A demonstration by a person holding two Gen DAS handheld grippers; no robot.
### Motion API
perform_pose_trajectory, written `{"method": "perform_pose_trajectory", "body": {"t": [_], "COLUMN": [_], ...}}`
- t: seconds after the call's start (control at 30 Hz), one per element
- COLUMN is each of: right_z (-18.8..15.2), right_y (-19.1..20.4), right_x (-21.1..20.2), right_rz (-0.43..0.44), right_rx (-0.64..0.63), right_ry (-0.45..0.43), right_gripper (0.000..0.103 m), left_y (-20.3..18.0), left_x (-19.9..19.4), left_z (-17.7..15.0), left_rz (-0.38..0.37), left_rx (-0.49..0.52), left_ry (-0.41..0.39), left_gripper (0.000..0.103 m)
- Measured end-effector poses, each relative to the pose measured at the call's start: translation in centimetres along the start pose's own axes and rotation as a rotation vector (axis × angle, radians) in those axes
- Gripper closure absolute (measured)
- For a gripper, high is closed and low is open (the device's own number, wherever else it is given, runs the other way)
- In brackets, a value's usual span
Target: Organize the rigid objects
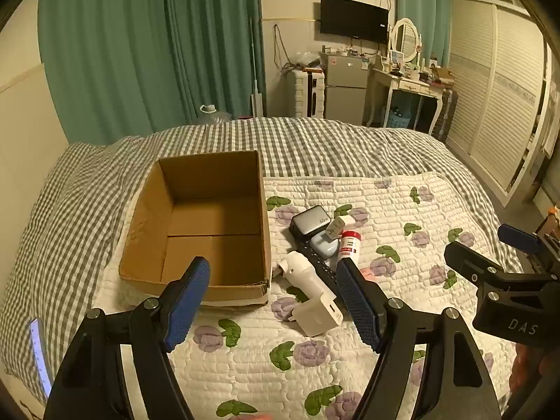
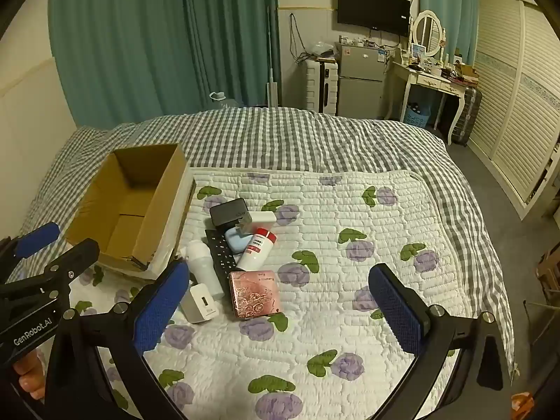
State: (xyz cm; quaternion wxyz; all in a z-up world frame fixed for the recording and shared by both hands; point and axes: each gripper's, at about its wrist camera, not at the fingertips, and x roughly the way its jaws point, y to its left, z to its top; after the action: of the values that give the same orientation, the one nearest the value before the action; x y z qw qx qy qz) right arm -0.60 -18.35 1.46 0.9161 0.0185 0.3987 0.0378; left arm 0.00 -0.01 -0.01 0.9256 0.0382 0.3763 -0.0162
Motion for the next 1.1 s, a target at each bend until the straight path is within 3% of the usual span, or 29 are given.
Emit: {"method": "perform_pose_trajectory", "body": {"t": [1.1], "right_z": [0.0], "right_y": [0.5], "right_x": [-1.5], "right_rz": [0.0], "right_rx": [-0.009], "right_ry": [-0.011], "right_gripper": [0.0], "left_y": [0.6], "left_x": [-1.2], "left_z": [0.5], "left_rz": [-0.018], "left_rx": [-0.032], "left_ry": [0.004], "left_gripper": [0.026]}}
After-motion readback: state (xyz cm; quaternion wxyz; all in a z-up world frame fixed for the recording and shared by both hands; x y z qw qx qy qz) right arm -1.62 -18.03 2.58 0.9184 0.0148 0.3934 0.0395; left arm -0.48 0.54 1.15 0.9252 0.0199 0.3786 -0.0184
